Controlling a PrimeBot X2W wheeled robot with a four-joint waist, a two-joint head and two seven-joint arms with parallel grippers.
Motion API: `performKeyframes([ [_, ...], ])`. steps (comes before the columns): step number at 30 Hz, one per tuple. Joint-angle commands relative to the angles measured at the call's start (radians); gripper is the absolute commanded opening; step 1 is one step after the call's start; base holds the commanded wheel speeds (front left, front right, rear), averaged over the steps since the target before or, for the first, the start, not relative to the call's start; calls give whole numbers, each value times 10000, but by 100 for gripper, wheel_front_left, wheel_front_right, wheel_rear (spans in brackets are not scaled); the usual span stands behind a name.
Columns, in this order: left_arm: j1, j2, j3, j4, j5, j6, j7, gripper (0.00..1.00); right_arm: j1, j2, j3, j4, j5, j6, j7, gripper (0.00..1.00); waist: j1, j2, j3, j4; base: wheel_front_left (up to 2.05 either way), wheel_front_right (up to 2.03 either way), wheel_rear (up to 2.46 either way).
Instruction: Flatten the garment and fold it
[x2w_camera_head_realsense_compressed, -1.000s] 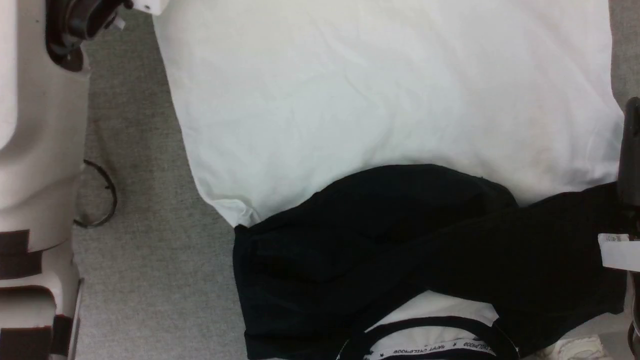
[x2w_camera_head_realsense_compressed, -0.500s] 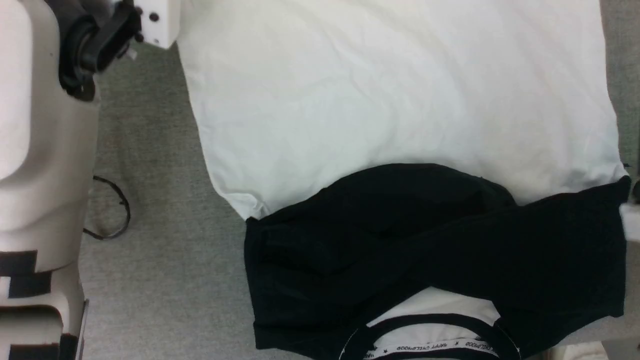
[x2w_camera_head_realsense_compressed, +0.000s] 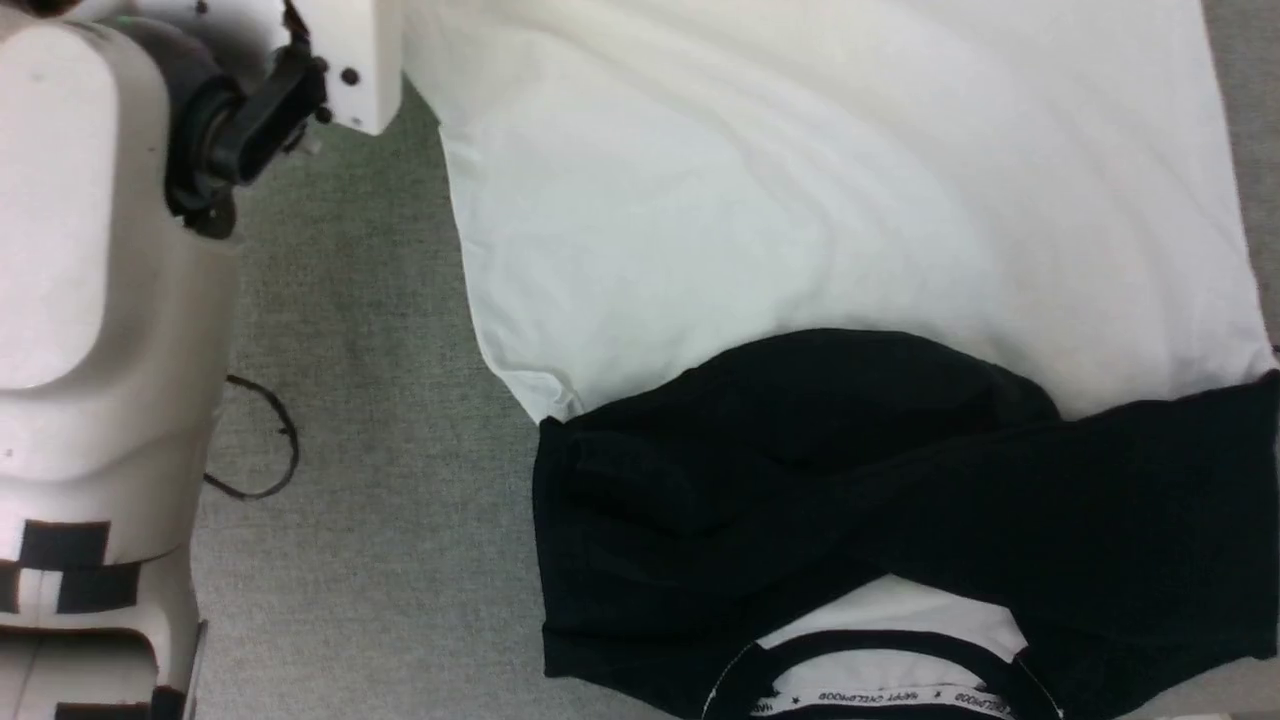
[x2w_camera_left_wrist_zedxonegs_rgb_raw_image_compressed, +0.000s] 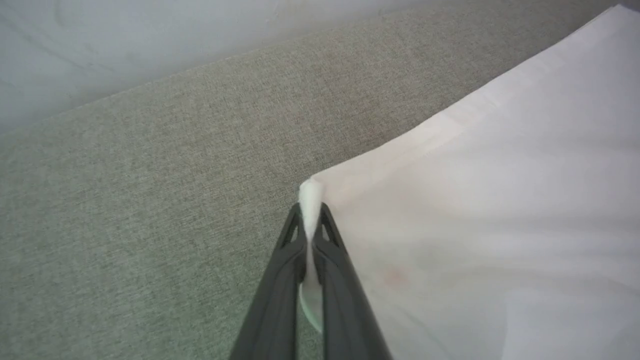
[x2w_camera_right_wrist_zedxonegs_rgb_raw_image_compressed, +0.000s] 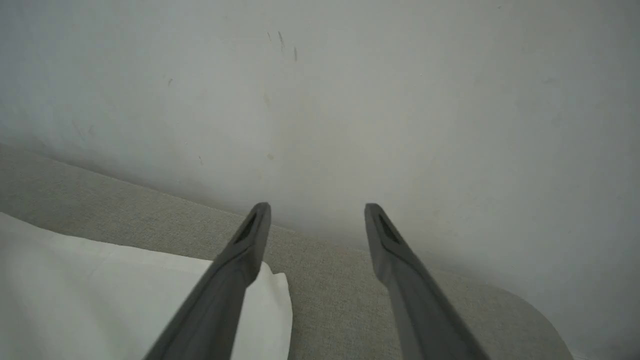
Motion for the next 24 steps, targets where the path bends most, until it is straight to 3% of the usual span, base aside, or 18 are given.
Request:
performKeyframes([
  [1, -110, -98, -57, -19, -12, -8, -85, 0, -559, -37, 77, 553, 114, -11, 377, 100, 0, 0, 194, 175, 0, 0, 0],
  [10, -470, -596, -393, 112, -131, -93, -398, 0, -2755, 83, 373, 3650, 40, -11, 3119, 100, 0, 0, 686, 792, 0, 0, 0],
  [24, -790, -873, -597, 456, -286, -156, -745, 0, -2958, -188, 1001, 4429, -159, -11, 4019, 100, 0, 0, 1203, 1372, 0, 0, 0],
])
